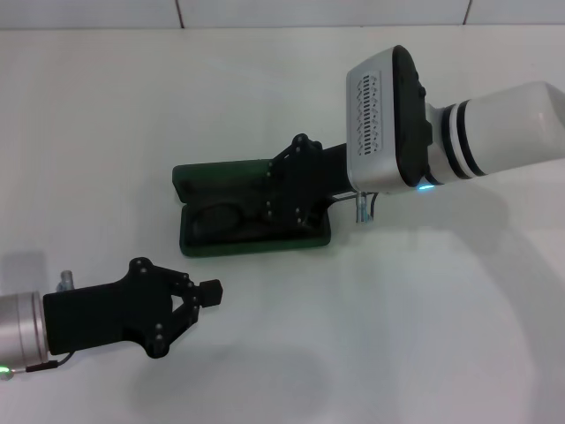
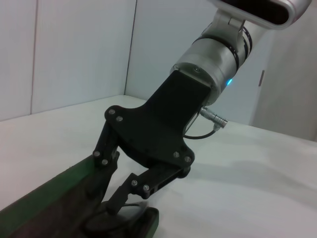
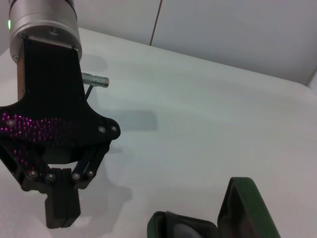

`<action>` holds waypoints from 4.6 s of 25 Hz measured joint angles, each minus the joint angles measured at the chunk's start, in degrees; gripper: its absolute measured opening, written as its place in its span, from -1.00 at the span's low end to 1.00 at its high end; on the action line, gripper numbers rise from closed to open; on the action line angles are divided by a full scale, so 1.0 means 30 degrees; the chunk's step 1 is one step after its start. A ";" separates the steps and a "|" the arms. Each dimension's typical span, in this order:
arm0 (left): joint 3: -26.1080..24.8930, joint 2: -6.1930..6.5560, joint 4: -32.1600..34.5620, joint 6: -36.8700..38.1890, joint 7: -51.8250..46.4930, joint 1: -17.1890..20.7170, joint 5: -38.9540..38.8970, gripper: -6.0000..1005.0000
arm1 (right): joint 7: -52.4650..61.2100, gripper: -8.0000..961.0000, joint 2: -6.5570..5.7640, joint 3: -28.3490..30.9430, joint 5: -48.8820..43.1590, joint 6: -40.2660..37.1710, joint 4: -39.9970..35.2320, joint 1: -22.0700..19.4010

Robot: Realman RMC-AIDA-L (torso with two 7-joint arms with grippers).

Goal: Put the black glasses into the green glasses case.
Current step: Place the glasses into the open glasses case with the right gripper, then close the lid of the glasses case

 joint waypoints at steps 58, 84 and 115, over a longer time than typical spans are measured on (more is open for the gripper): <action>-0.1604 -0.0396 -0.0152 -0.5589 -0.3990 -0.2393 -0.0025 -0.99 | -0.7021 0.82 -0.0960 1.3871 0.0223 -1.2814 0.4701 -1.0790; -0.1765 -0.0236 0.0289 -0.8478 -0.4338 -0.3502 -0.0853 -0.95 | -0.7026 0.82 -0.0819 1.3863 0.0003 -1.3315 0.4574 -1.0768; 1.1595 -0.1122 0.8093 -1.6949 -1.4495 -0.1698 -0.6804 -0.89 | -0.6961 0.82 -0.0789 1.3965 0.0007 -1.3282 0.4697 -1.0504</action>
